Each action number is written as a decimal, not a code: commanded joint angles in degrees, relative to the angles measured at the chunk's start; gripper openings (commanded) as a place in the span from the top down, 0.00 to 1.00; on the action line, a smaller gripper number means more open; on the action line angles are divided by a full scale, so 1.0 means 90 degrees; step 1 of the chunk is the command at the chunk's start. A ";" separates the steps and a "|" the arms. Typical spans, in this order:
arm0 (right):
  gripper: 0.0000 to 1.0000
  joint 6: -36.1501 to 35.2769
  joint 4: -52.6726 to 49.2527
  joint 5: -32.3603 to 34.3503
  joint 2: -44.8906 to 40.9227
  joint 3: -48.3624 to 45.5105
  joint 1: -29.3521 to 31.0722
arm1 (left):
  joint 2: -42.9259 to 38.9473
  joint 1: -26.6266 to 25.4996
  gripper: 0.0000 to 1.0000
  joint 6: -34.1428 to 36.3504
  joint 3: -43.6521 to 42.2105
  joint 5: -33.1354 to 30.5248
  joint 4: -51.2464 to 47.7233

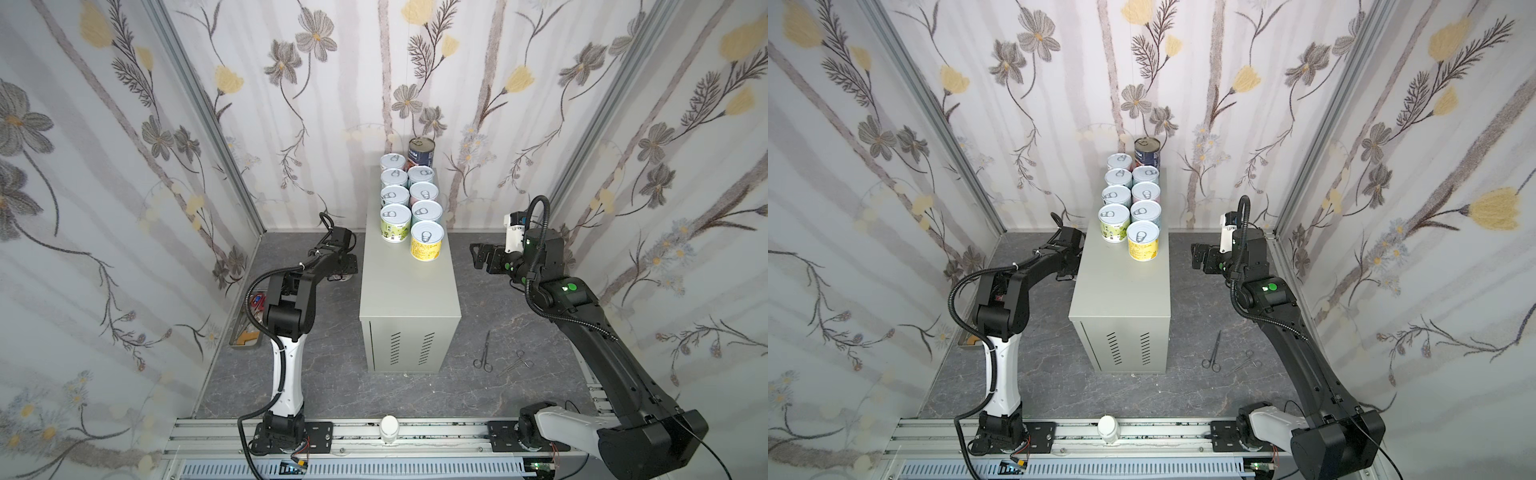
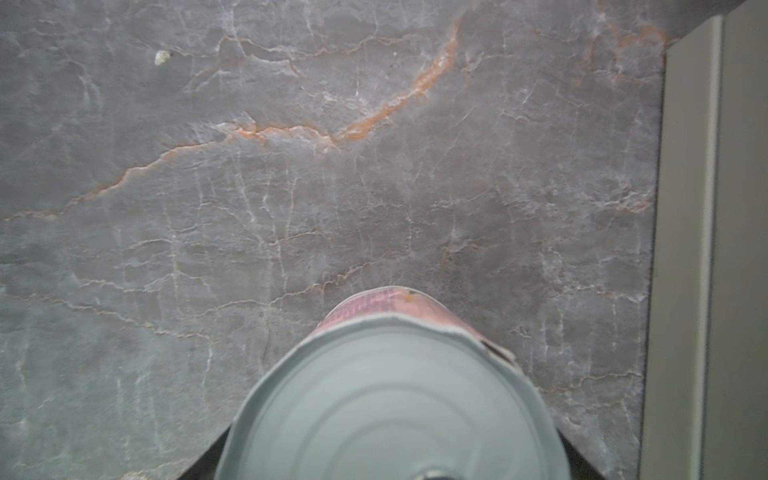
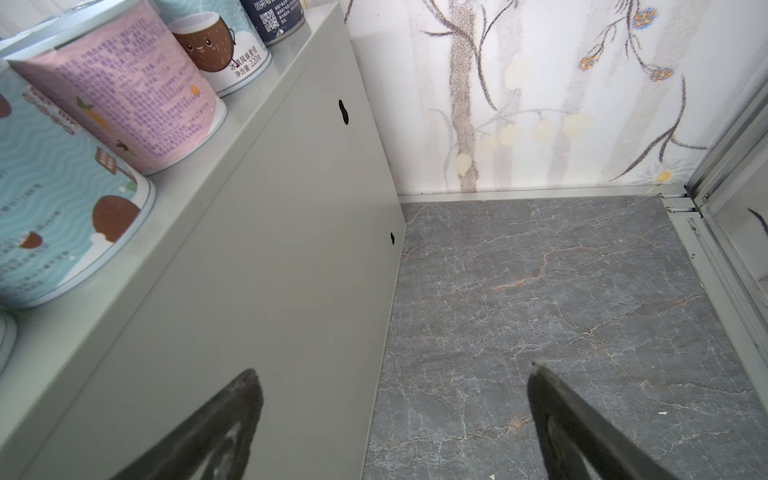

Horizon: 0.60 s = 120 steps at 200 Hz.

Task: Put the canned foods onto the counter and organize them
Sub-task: 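Close the left gripper around the pink can and lift it, then carry the pink can up onto the cabinet top with the left gripper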

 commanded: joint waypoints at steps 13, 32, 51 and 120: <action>0.00 -0.0097 0.0150 0.0105 -0.0077 -0.0008 -0.0021 | -0.0185 0.0037 0.39 0.0091 -0.0284 -0.0035 0.0073; 0.00 -0.0126 0.0140 0.0105 -0.0127 -0.0018 -0.0016 | -0.0429 0.0069 0.41 0.0112 -0.0390 0.0035 0.0003; 0.00 -0.0165 0.0104 0.0133 -0.0166 -0.0028 -0.0022 | -0.0784 0.0083 0.43 0.0238 -0.0423 -0.0008 -0.0198; 0.00 -0.0213 0.0234 0.0040 -0.0384 -0.0009 -0.0024 | -0.2727 0.0067 0.42 0.0766 0.0378 0.0123 -0.2132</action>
